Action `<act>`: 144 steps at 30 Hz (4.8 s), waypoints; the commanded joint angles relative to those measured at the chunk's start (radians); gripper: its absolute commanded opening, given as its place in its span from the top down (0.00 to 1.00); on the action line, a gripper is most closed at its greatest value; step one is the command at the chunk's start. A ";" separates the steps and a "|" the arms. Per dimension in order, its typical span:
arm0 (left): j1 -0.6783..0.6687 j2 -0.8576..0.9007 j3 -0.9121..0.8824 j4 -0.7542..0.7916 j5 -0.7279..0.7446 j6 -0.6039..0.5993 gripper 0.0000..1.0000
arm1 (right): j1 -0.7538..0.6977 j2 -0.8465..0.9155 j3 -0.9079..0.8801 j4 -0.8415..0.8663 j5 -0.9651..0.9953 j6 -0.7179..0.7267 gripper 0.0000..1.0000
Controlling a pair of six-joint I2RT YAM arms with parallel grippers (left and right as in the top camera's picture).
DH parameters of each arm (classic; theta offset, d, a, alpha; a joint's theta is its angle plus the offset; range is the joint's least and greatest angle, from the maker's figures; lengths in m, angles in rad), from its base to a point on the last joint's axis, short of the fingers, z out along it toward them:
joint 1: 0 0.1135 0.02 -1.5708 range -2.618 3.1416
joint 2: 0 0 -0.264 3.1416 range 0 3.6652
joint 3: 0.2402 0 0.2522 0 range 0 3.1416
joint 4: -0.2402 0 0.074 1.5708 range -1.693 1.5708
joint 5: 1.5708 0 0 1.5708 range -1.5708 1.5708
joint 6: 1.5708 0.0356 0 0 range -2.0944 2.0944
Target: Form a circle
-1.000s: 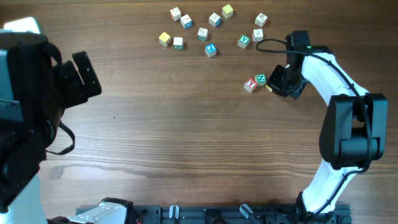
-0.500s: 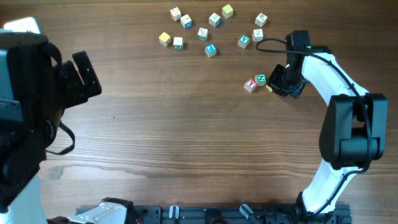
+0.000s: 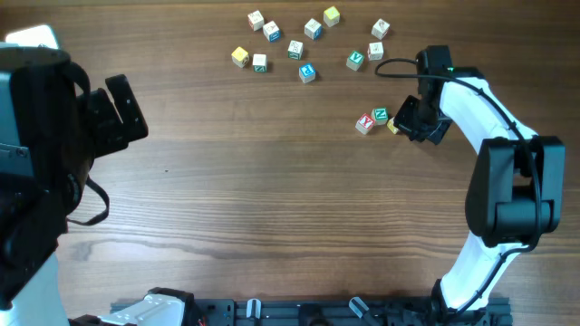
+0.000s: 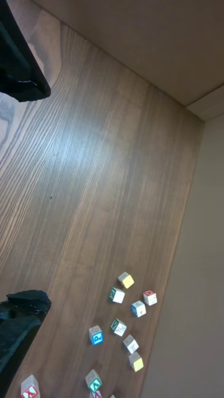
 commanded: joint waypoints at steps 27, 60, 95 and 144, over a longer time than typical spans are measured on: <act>0.005 0.000 0.000 0.000 -0.016 0.002 0.00 | -0.006 -0.003 -0.057 0.079 -0.131 0.050 0.95; 0.005 0.000 0.000 0.000 -0.016 0.002 0.00 | -0.006 -0.003 -0.056 0.085 -0.176 0.047 0.96; 0.005 0.000 0.000 0.000 -0.016 0.002 0.00 | -0.051 -0.003 -0.056 0.238 -0.027 0.076 0.96; 0.005 0.000 0.000 0.000 -0.016 0.002 0.00 | -0.051 -0.003 -0.056 0.257 -0.126 0.047 0.96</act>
